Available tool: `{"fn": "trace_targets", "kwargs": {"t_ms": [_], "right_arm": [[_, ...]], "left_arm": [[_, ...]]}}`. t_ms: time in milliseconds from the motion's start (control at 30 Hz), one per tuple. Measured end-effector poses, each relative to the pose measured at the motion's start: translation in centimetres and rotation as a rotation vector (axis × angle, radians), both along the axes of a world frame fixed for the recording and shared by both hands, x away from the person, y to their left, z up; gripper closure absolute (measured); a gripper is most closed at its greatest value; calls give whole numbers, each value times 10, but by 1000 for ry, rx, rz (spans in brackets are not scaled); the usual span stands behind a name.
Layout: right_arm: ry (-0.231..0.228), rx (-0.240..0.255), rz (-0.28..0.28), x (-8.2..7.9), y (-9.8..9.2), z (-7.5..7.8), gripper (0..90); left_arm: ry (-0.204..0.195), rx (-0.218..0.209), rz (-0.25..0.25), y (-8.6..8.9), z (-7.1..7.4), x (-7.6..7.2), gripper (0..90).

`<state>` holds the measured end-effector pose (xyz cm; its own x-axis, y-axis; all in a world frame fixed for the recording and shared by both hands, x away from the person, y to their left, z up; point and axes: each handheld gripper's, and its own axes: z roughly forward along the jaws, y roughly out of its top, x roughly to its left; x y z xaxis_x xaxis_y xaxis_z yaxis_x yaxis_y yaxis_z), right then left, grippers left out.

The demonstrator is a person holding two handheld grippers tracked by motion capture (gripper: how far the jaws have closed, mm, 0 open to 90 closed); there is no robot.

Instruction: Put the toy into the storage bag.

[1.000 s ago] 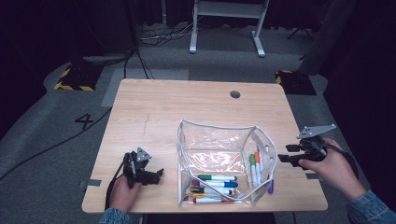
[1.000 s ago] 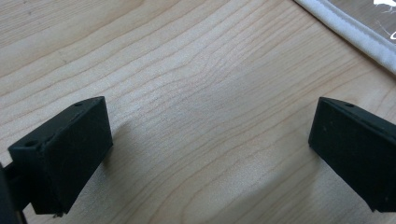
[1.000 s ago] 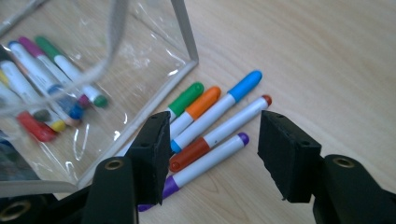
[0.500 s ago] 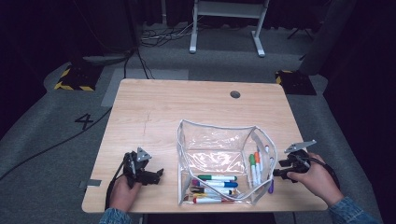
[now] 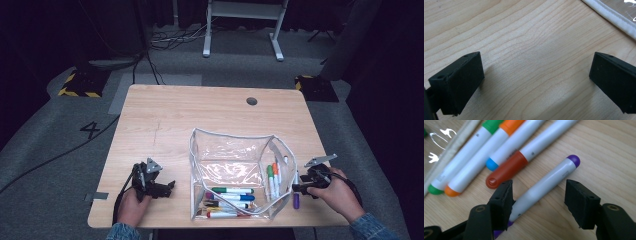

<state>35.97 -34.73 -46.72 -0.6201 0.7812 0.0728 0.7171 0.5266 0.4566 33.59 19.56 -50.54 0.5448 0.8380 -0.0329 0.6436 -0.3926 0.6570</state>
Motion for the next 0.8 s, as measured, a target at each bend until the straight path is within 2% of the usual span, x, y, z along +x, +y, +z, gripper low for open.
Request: {"fn": "trace_targets", "kwargs": {"t_ms": [167,333,433,500,667,800], "right_arm": [[8,-39,-41,-5,-10,-2,478],[8,-84,-93,-6,-20,0,649],[15,-87,-125,-5,-25,0,750],[22,-94,-138,-4,-28,1,769],[31,-63,-147,-4,-32,5,770],[27,-12,-145,-6,-32,20,771]], "left_arm": [[0,0,0,0,0,0,0],[0,0,0,0,0,0,0],[0,0,0,0,0,0,0],[0,0,0,0,0,0,0],[0,0,0,0,0,0,0],[0,0,0,0,0,0,0]]}}
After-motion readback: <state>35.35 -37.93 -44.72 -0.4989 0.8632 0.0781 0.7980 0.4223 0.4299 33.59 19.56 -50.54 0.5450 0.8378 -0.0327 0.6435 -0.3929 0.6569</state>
